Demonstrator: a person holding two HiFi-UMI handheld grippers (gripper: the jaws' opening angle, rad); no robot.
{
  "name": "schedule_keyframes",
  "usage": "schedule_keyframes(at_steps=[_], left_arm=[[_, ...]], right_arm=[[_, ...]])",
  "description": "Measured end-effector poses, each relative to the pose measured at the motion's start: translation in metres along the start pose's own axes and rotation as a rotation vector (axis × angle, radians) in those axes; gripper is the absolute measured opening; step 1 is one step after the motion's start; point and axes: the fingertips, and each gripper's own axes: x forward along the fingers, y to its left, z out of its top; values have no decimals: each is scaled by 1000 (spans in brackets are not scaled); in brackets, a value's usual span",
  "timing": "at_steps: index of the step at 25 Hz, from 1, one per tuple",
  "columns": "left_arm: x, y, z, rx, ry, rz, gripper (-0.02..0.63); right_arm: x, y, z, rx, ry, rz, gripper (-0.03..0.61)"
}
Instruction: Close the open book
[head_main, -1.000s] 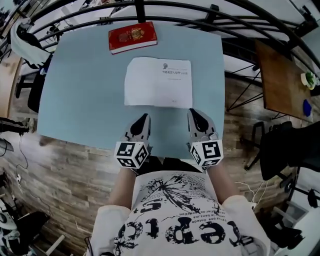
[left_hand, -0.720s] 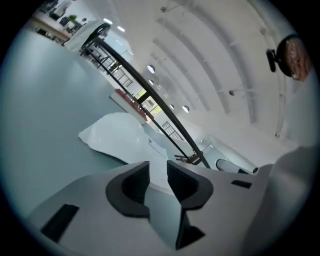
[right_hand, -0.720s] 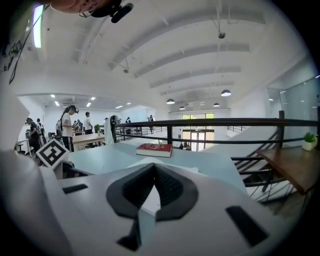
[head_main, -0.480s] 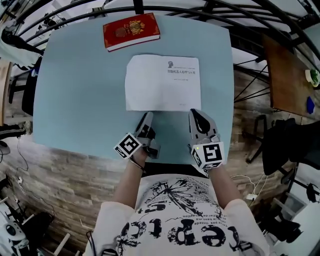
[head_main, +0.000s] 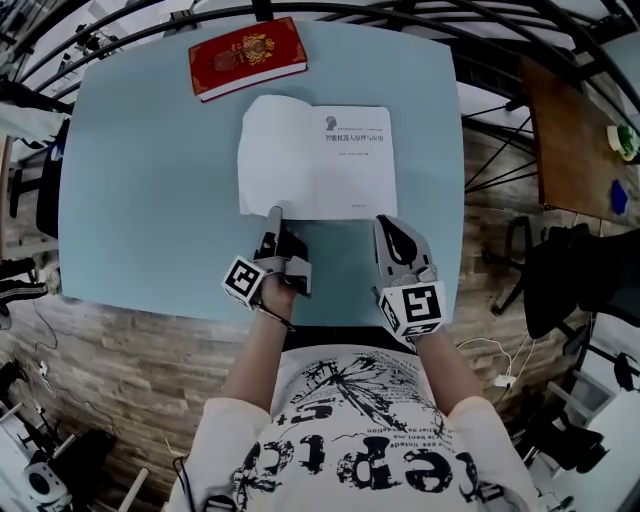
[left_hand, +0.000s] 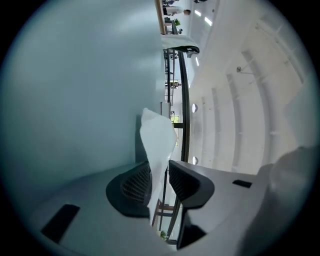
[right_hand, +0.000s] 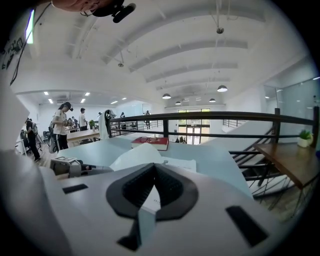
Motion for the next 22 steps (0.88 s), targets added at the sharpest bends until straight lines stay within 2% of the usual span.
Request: schedule_keyframes(at_steps=[3, 6, 9, 11, 17, 22], left_arm=[[-1, 9, 0, -12, -28, 45, 60], [-5, 12, 2, 9, -38, 58, 40], [-9, 7, -1, 76, -23, 59, 25], [-9, -6, -5, 161, 2, 36, 23], [-7, -45, -35, 551, 128, 3, 23], [-3, -58, -62, 803, 211, -19, 23]], right_arm=[[-5, -4, 0, 0, -2, -9, 11], [-10, -7, -1, -1, -3, -14, 11], [-17, -10, -1, -4, -4, -17, 11], [-22, -11, 0, -6, -9, -21, 11], [-39, -16, 7, -19, -36, -30, 11], [-58, -27, 5, -20, -44, -47, 11]])
